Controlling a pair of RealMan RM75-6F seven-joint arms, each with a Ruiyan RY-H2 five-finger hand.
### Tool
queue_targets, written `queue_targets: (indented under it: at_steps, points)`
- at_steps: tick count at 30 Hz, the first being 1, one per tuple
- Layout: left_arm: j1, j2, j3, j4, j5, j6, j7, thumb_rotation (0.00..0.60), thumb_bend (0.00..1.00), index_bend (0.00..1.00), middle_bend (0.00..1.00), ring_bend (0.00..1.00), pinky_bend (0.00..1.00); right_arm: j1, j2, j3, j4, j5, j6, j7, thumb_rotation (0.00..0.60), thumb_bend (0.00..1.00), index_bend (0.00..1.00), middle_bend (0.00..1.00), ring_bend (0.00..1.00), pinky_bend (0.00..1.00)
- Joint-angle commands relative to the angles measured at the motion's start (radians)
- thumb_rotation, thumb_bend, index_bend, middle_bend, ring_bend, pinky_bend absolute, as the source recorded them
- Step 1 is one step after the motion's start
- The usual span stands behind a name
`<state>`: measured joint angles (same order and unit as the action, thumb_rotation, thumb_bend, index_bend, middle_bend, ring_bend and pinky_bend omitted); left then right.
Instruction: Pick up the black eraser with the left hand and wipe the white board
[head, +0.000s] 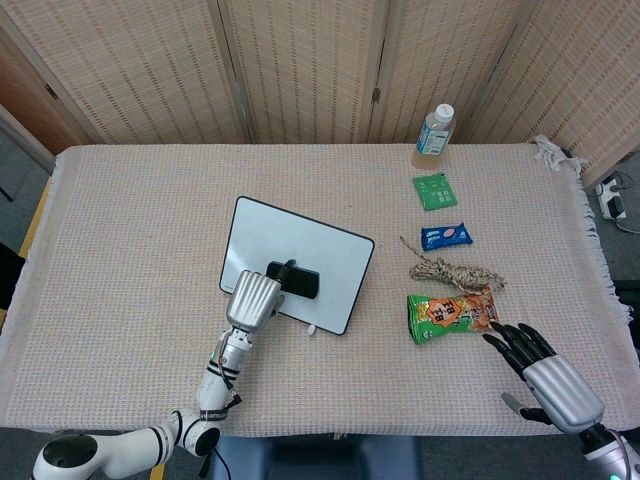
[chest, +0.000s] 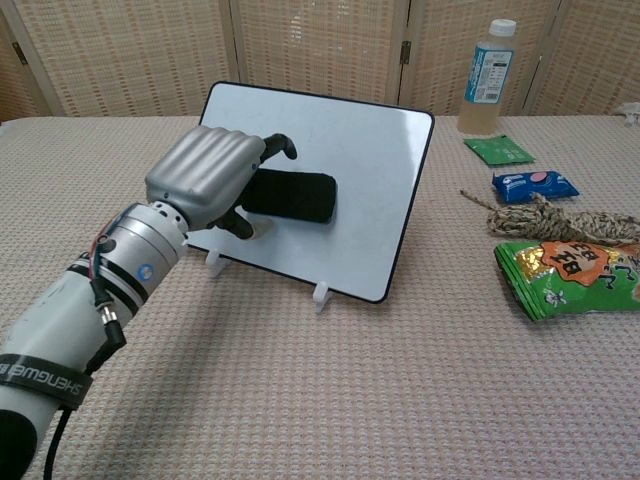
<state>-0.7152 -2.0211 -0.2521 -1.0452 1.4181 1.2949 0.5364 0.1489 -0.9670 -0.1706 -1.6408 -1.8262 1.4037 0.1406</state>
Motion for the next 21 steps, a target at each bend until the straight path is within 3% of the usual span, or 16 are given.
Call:
queue_targets:
  at_steps: [1, 5, 7, 8, 9, 12, 13, 16, 19, 21]
  points:
    - [0.052, 0.061, 0.032, -0.092, -0.001, 0.035, 0.018, 0.600, 0.28, 0.25, 1.00, 1.00, 1.00, -0.003, -0.003, -0.002, 0.000, -0.005, 0.001, -0.010, 0.600, 0.35, 0.00, 0.00, 0.00, 0.00]
    - [0.151, 0.182, 0.090, -0.263, -0.010, 0.095, 0.053, 0.600, 0.27, 0.24, 1.00, 0.93, 1.00, -0.011, -0.011, -0.007, 0.000, -0.019, 0.010, -0.033, 0.600, 0.35, 0.00, 0.00, 0.00, 0.00]
    - [0.221, 0.289, 0.145, -0.401, -0.006, 0.131, 0.035, 0.600, 0.27, 0.27, 0.94, 0.75, 0.92, -0.017, -0.015, -0.009, 0.000, -0.025, 0.018, -0.046, 0.600, 0.35, 0.00, 0.00, 0.00, 0.00]
    - [0.252, 0.337, 0.170, -0.454, 0.008, 0.156, 0.003, 0.600, 0.27, 0.28, 0.88, 0.68, 0.86, -0.019, -0.018, -0.010, 0.000, -0.027, 0.020, -0.051, 0.600, 0.35, 0.00, 0.00, 0.00, 0.00]
    - [0.282, 0.385, 0.198, -0.496, 0.026, 0.182, -0.033, 0.600, 0.27, 0.30, 0.73, 0.55, 0.70, -0.021, -0.020, -0.010, 0.000, -0.028, 0.020, -0.056, 0.600, 0.35, 0.00, 0.00, 0.00, 0.00]
    - [0.379, 0.534, 0.298, -0.598, 0.093, 0.269, -0.131, 0.600, 0.27, 0.27, 0.38, 0.26, 0.36, -0.023, -0.031, -0.012, -0.002, -0.025, 0.008, -0.077, 0.600, 0.35, 0.00, 0.00, 0.00, 0.00]
    - [0.416, 0.580, 0.337, -0.617, 0.130, 0.312, -0.149, 0.600, 0.27, 0.24, 0.27, 0.16, 0.25, -0.021, -0.037, -0.012, -0.004, -0.024, -0.002, -0.089, 0.600, 0.35, 0.00, 0.00, 0.00, 0.00]
    - [0.514, 0.648, 0.407, -0.593, 0.242, 0.464, -0.161, 0.600, 0.27, 0.19, 0.15, 0.04, 0.09, -0.017, -0.053, -0.012, -0.007, -0.023, -0.025, -0.124, 0.600, 0.35, 0.00, 0.00, 0.00, 0.00]
    - [0.618, 0.644, 0.406, -0.503, 0.299, 0.643, -0.157, 0.600, 0.27, 0.18, 0.14, 0.03, 0.07, -0.019, -0.068, -0.010, -0.011, -0.019, -0.034, -0.156, 0.600, 0.35, 0.00, 0.00, 0.00, 0.00]
    - [0.672, 0.645, 0.417, -0.477, 0.289, 0.684, -0.188, 0.600, 0.27, 0.16, 0.13, 0.01, 0.06, -0.022, -0.077, -0.010, -0.012, -0.018, -0.037, -0.174, 0.600, 0.35, 0.00, 0.00, 0.00, 0.00]
